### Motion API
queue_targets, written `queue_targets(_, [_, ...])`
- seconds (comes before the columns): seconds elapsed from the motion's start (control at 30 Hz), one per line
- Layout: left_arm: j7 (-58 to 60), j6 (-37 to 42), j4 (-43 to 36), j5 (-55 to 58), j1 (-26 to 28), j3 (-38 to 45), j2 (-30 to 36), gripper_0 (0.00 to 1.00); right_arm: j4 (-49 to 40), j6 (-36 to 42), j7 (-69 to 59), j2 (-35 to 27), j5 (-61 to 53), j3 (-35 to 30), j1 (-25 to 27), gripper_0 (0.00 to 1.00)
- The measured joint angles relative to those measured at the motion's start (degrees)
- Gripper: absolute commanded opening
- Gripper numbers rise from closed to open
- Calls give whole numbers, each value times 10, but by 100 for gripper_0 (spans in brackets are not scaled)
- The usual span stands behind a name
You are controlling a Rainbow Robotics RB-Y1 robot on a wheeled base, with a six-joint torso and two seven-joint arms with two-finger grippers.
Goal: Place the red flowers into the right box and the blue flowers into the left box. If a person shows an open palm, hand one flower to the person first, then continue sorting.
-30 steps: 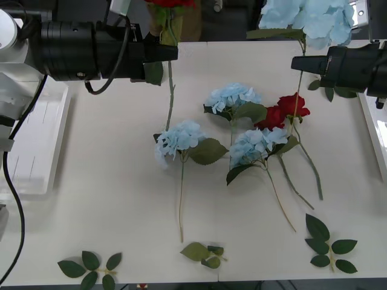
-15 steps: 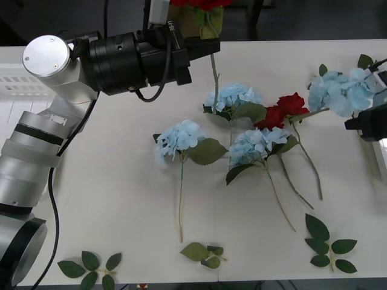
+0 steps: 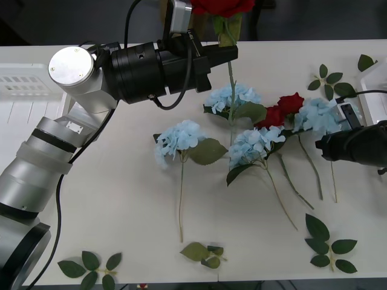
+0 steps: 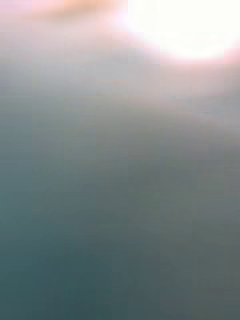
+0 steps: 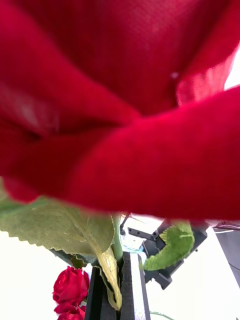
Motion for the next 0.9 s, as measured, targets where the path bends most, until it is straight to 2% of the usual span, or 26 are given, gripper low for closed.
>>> queue_targets(0.2, [0, 0, 0, 1, 0, 0, 0, 0, 0, 6, 9, -8, -62, -1, 0, 64])
queue_targets(0.37, [0, -1, 0, 3, 0, 0, -1, 0, 0, 108, 55, -78, -230, -20, 0, 64])
queue_targets(0.5, [0, -1, 0, 4, 0, 0, -1, 0, 1, 204, 56, -134, -333, -59, 1, 65])
queue_targets(0.53, [0, -1, 0, 5, 0, 0, -1, 0, 1, 226, 56, -140, -356, -75, 2, 71])
queue_targets(0.6, [0, -1, 0, 5, 0, 0, -1, 0, 1, 248, 62, -143, -382, -110, 7, 79])
queue_targets(0.63, [0, -1, 0, 6, 0, 0, -1, 0, 1, 250, 71, -143, -385, -125, 10, 80])
queue_targets(0.8, [0, -1, 0, 6, 0, 0, -1, 0, 1, 238, 212, -143, -403, -157, 21, 80])
queue_targets(0.9, [0, -2, 0, 7, 0, 0, -1, 0, 1, 277, 205, -143, -482, -157, 25, 80])
